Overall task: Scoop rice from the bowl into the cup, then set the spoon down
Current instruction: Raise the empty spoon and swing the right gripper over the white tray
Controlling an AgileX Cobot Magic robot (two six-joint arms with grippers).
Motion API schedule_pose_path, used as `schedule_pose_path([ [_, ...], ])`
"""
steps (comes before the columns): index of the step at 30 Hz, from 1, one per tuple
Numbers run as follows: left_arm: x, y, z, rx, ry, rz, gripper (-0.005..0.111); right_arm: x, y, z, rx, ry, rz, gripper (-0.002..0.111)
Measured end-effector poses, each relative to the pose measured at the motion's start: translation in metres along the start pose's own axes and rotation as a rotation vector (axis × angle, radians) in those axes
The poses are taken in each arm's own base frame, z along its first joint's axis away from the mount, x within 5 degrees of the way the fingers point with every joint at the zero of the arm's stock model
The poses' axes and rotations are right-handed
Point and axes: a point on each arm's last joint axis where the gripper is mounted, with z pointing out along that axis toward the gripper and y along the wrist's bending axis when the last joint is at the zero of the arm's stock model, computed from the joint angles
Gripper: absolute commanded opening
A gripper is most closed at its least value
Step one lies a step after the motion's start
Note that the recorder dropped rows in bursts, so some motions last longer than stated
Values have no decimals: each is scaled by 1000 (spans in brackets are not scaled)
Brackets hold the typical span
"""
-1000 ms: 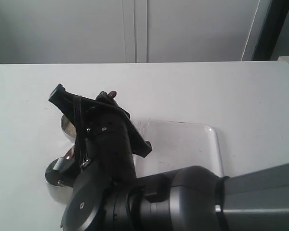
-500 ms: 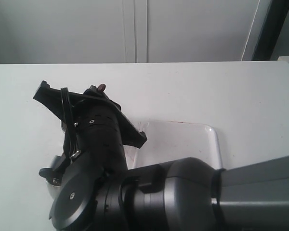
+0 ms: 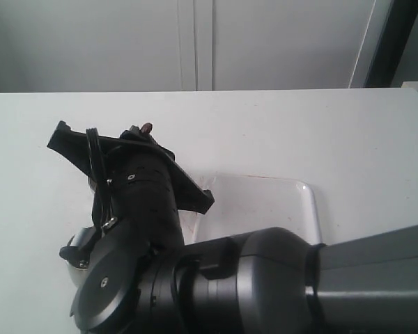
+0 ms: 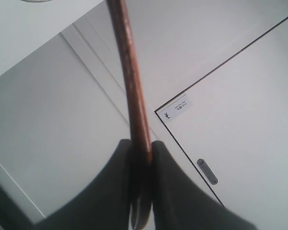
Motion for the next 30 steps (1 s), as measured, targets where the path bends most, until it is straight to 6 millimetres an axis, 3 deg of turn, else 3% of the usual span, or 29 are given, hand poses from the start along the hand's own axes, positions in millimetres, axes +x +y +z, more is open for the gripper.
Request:
schedule_pose_path([
  [5, 0, 0, 0, 0, 0, 0, 14, 6, 2, 0, -15, 64, 104, 0],
  [15, 0, 0, 0, 0, 0, 0, 14, 13, 12, -2, -98, 166, 522, 0],
  [30, 0, 0, 0, 0, 0, 0, 14, 38, 33, -24, -463, 248, 1208, 0],
])
